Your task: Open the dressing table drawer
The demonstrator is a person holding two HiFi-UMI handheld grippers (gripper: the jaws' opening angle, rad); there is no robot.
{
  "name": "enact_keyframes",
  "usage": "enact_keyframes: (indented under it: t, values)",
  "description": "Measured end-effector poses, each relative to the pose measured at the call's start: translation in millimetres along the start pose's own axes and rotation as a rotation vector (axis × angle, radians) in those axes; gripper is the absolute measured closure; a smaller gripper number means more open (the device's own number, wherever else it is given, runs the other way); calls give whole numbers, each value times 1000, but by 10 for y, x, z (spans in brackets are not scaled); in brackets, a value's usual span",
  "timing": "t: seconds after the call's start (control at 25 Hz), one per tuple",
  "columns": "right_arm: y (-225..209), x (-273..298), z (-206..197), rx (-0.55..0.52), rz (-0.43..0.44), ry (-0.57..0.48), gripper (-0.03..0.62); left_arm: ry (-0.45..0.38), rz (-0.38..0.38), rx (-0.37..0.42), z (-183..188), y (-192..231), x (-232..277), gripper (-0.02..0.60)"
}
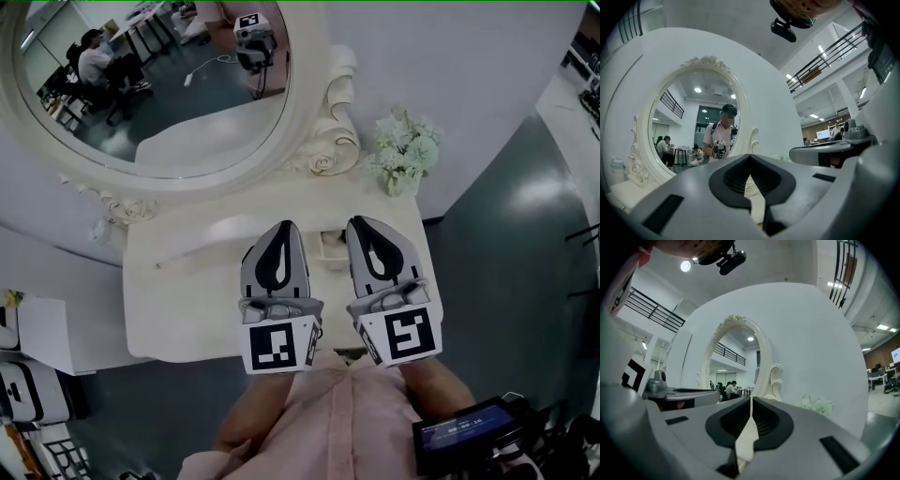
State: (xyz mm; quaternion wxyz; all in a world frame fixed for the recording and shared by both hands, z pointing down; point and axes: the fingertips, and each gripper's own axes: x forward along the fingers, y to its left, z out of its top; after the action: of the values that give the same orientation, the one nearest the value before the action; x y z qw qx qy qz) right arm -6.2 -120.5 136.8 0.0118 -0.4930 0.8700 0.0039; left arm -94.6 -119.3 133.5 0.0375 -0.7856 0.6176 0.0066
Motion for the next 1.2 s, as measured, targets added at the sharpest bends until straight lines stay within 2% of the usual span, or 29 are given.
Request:
enact_keyframes:
  t: [0.24,0.76,1.2]
  values:
    - [17,-3,72,-41,4,-15,572,0,-1,13,3,-28,-13,560]
    - [57,3,140,-53,6,-56,576,-6,3,10,27,-22,-41,560]
    - [51,-5,47,-38,4,-25,576,14,-14,18,-52,-31,-33,560]
